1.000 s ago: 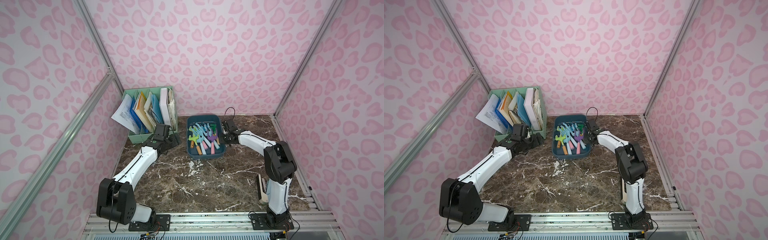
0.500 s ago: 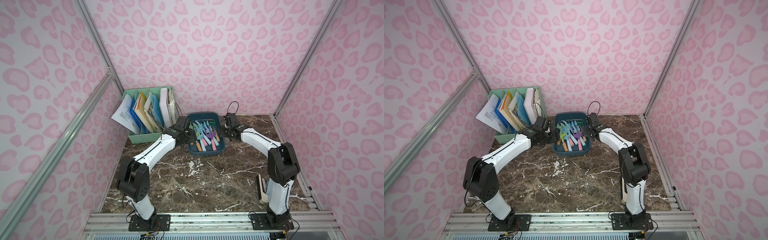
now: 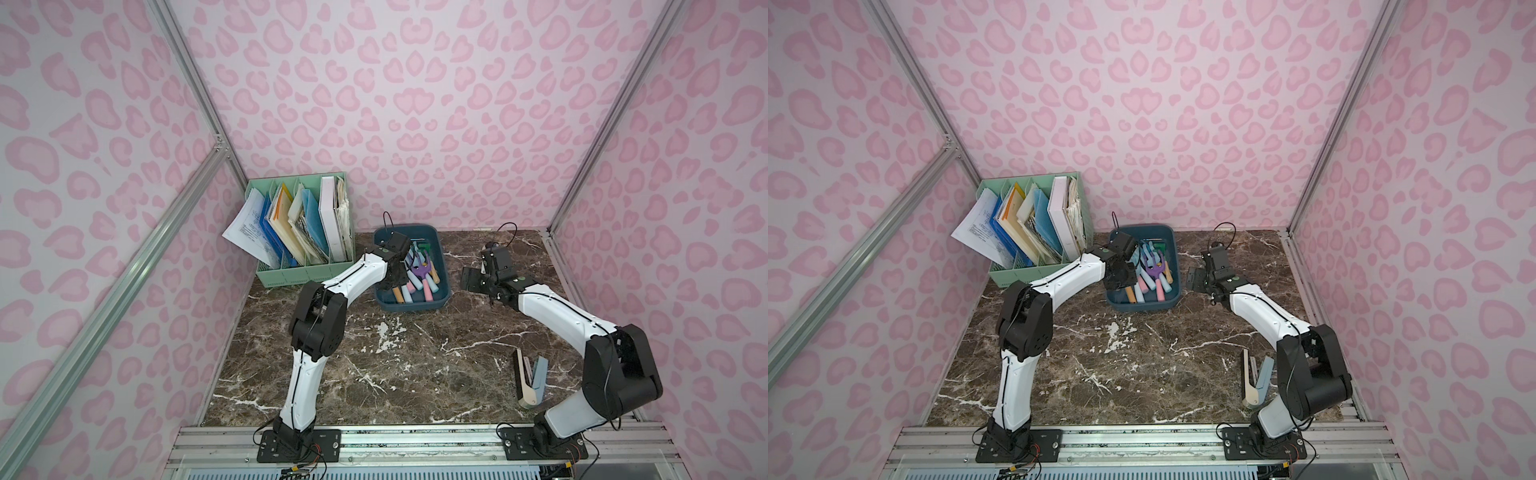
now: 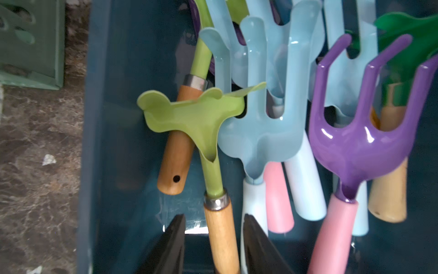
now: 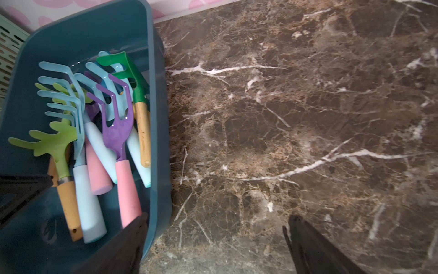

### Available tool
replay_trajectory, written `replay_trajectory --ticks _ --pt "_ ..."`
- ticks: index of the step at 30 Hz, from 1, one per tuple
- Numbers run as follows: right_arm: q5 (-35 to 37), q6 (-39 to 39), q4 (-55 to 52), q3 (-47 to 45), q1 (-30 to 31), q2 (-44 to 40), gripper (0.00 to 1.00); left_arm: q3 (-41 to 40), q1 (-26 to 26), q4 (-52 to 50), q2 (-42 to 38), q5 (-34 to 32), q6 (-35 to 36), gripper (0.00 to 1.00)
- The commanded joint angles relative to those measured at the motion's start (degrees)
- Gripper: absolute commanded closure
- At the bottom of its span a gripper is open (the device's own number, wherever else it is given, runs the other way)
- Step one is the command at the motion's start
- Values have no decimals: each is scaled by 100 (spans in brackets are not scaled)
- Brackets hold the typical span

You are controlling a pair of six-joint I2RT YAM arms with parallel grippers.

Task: Take the hand rake out of the storage box
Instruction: Pick up the rake from the storage box.

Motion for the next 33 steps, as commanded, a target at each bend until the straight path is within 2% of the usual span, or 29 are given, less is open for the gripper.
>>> replay_trajectory --ticks 1,5,13,19,26,29,33 --pt "-63 -54 292 -64 -68 -58 2 267 -2 -222 226 -129 -214 54" --pt "-133 -100 352 -100 -80 -63 2 562 16 -551 539 -290 -348 64" --pt "-202 -106 438 -205 -181 -100 2 816 42 -523 885 49 -237 66" --pt "-406 -75 553 -302 -295 -110 2 644 42 -659 704 56 -59 82" --pt "-432 -61 606 -401 -374 -187 2 96 235 -1347 -594 -110 1173 94" --pt "-455 -48 641 -431 -393 -203 2 -725 418 -1444 -1573 -229 1662 98" --pt "-510 -39 694 -435 -400 -167 2 -2368 797 -1109 -3008 -207 2215 100"
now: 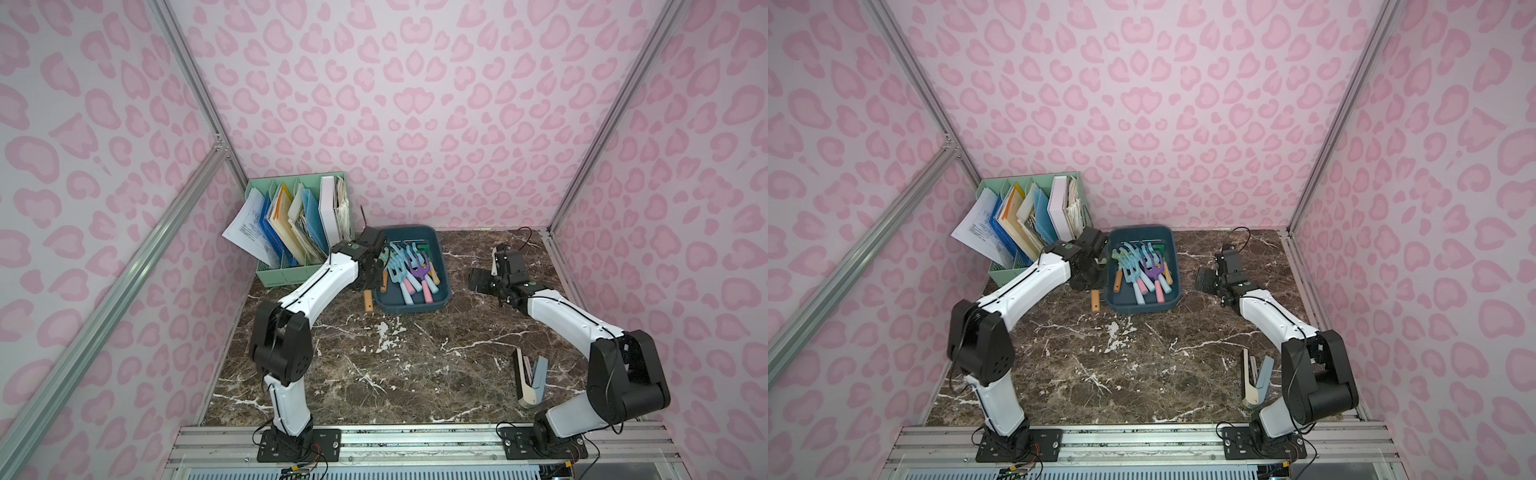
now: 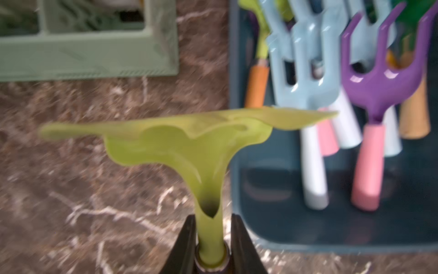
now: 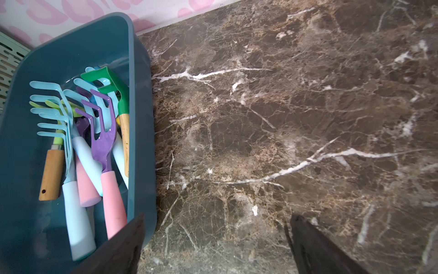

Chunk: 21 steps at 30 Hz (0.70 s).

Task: Take the hand rake out of the storage box
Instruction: Pick up the rake from the storage box, then place the rake at the center of the board.

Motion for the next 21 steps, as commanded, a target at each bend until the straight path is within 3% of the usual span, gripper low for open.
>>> replay_trajectory --ticks 1,6,10,13,21 --pt "-108 44 209 18 1 39 2 -1088 236 -11 -903 -262 654 100" --pt "-138 35 192 62 -3 160 2 -2895 75 1009 -2310 -1205 1231 100" --pt "-162 35 209 54 -24 182 2 -3771 234 1557 -2879 -1901 1411 100" --pt "-190 33 232 56 -48 219 2 -3985 558 1671 -2780 -2034 1412 100" --pt "-195 12 184 85 -76 296 2 -4307 1397 2393 -1551 -1700 1768 100"
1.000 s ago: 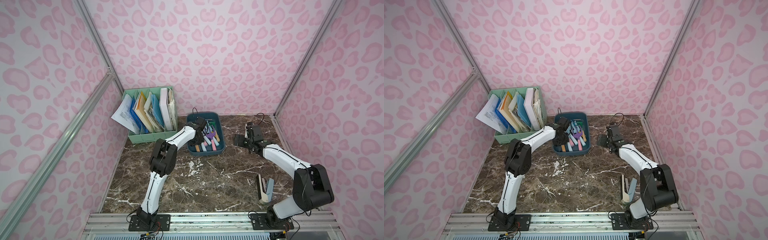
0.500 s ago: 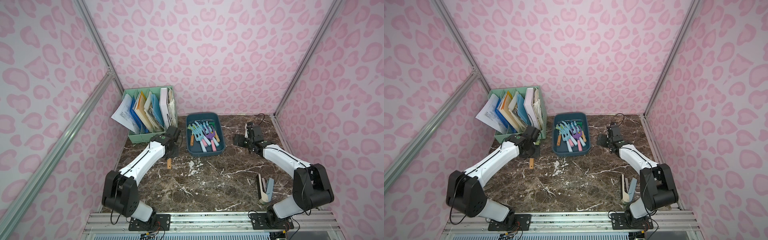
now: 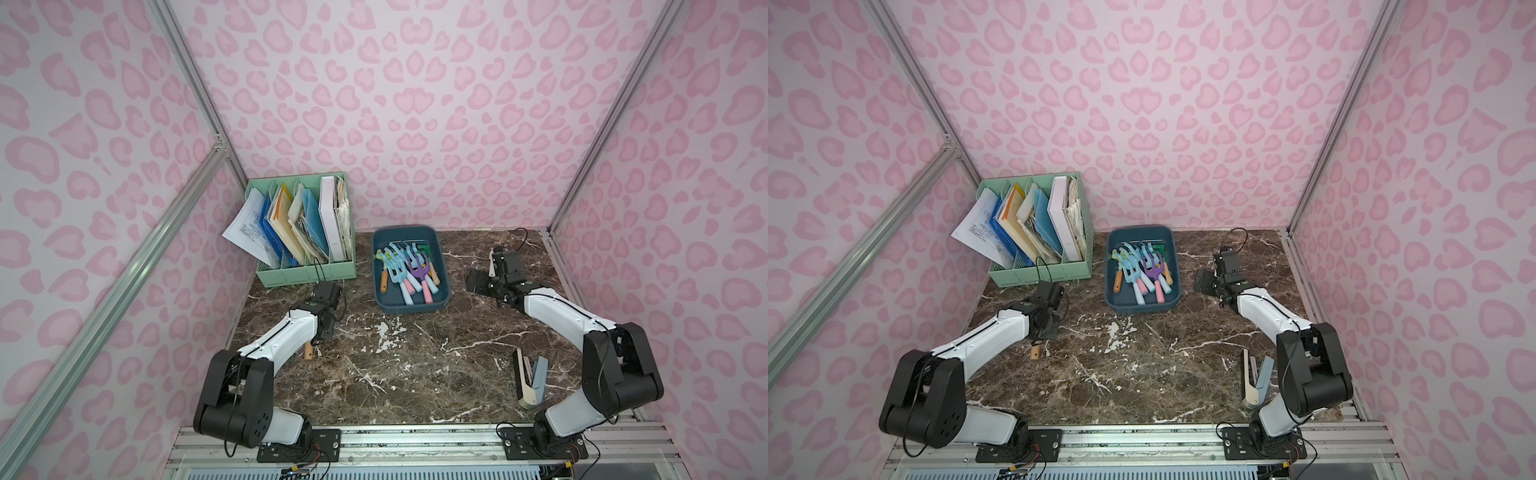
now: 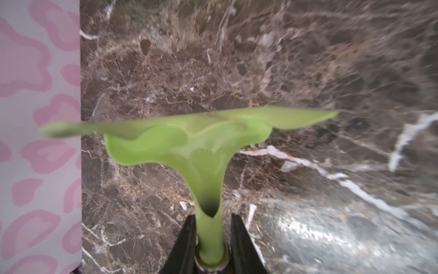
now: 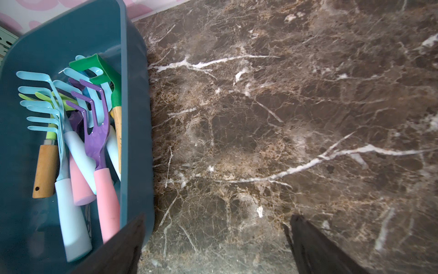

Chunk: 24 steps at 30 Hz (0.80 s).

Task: Take the hand rake out of the storage box
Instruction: Place the rake at the center of the board.

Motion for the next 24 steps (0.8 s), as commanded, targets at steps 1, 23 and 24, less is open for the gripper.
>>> replay_trajectory --ticks 1,23,24 --pt "-16 -5 135 37 -33 10 2 -150 359 511 263 258 234 100" --pt "-127 -30 139 69 -122 175 2 358 779 -32 630 308 12 1" --pt "-134 -32 134 67 -132 166 2 395 760 -71 538 297 1 1"
